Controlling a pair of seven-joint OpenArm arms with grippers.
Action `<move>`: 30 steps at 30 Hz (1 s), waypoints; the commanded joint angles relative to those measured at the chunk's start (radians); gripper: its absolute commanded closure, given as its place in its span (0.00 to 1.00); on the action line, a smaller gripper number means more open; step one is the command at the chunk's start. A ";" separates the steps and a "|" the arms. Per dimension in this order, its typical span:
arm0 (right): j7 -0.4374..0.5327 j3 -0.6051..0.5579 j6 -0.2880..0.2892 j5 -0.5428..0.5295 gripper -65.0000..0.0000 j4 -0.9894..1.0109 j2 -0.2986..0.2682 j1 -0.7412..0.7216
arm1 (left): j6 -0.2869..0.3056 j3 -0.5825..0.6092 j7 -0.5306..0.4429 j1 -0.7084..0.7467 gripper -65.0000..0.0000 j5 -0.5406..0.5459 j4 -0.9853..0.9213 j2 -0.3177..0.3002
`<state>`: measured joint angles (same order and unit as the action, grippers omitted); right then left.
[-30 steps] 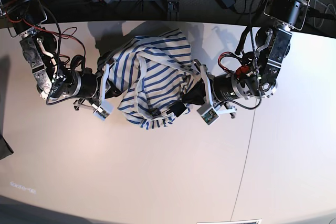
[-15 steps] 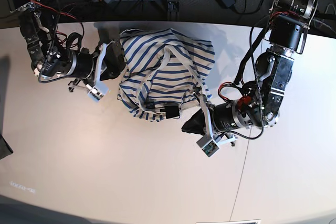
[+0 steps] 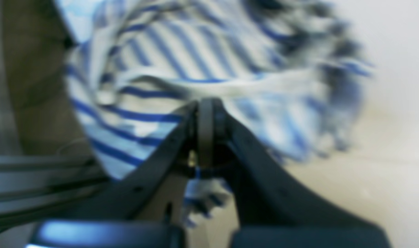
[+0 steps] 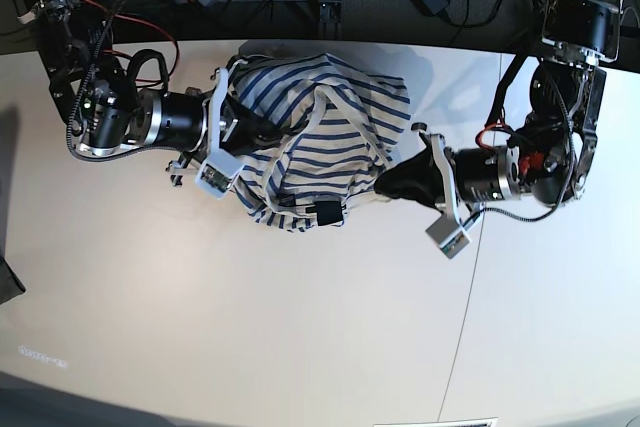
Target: Fold the T-shirt properly
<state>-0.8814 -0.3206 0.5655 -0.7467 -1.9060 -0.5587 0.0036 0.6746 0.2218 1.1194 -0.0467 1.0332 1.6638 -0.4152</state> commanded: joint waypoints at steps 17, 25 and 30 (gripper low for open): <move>0.127 -0.133 0.017 0.250 1.00 0.252 0.102 -0.107 | 0.023 -0.005 -0.320 0.089 1.00 -0.375 0.008 -0.016; 0.138 -0.133 0.015 0.249 1.00 0.417 0.102 -0.193 | 0.023 -0.005 -0.399 0.019 1.00 -0.499 -0.141 -0.032; 0.153 -0.132 0.015 0.223 1.00 0.415 0.102 -0.195 | 0.023 -0.006 -0.420 -0.010 1.00 -0.473 -0.228 -0.035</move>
<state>-0.6960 -0.4583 0.5617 -0.5499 -1.4883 -0.4454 -0.1810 0.6750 0.2222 0.7136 -0.0376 0.5457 1.4239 -0.4381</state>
